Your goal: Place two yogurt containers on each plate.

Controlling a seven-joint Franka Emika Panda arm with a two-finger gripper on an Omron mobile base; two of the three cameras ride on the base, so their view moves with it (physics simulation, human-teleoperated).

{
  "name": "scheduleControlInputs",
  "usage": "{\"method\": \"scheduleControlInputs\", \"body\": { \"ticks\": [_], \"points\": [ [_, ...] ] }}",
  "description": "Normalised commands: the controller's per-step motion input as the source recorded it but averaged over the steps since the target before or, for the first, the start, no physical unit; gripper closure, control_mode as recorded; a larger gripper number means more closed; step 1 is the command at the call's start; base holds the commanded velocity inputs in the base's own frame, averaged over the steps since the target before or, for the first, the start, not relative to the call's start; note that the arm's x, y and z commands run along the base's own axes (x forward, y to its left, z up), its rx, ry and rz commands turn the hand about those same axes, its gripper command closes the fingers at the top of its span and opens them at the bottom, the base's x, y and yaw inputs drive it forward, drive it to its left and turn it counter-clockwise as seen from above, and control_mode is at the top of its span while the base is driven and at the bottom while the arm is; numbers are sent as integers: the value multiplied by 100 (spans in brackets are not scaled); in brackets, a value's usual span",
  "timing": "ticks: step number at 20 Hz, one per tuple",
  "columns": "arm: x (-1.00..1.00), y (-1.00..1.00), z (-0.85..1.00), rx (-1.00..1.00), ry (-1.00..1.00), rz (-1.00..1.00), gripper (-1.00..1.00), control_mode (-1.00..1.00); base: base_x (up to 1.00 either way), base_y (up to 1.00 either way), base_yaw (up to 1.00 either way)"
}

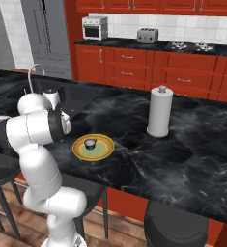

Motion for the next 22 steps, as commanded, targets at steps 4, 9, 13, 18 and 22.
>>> {"method": "scheduleControlInputs", "body": {
  "ticks": [4,9,13,18,22],
  "points": [
    [0,4,-31,-1,0,0,-100,-100,0,0,0],
    [3,7,-17,-1,0,0,-100,-100,0,0,0],
    [5,0,-16,0,0,0,-100,-100,0,0,0],
    [7,0,-18,0,0,0,-100,-100,0,0,0],
    [18,0,-12,0,0,0,-100,-100,0,0,0]
  ]
}}
